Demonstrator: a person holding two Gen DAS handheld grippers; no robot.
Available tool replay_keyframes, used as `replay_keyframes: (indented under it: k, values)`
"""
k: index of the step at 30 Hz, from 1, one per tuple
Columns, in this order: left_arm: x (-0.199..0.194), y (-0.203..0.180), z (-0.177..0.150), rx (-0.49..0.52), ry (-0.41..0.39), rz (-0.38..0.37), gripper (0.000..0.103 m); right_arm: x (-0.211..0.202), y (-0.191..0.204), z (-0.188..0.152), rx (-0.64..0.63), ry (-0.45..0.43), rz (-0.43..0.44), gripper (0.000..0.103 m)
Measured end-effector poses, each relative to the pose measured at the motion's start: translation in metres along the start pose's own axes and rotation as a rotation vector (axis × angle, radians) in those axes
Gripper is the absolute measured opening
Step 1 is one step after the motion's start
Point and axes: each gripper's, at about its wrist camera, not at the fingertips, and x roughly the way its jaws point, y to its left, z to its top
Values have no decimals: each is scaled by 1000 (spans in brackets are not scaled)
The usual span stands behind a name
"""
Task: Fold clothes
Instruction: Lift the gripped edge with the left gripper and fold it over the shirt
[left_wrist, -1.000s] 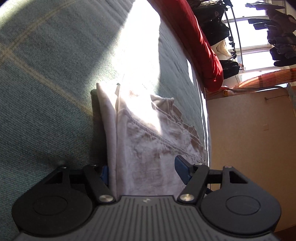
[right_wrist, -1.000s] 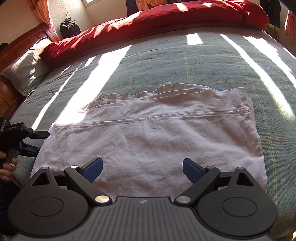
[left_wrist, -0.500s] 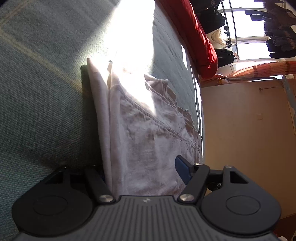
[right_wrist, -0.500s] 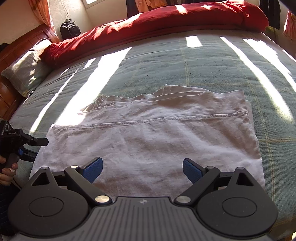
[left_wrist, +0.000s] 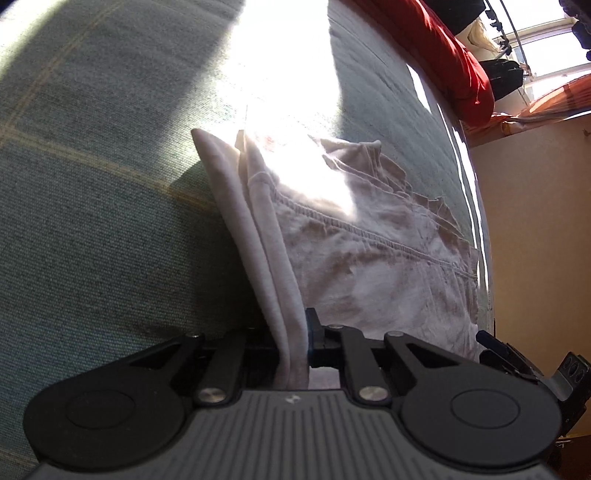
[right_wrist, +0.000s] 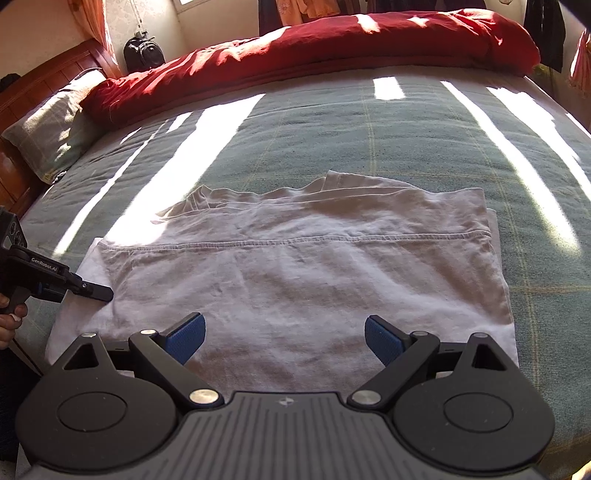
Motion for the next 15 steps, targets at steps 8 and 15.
replay_keyframes:
  k: [8,15]
  values:
    - [-10,-26,3,26,-3,105,8,8,1,12,49,20,119,96]
    - [-24,-49,6,68,-17,136,8,24,29,23,-4,120,129,96]
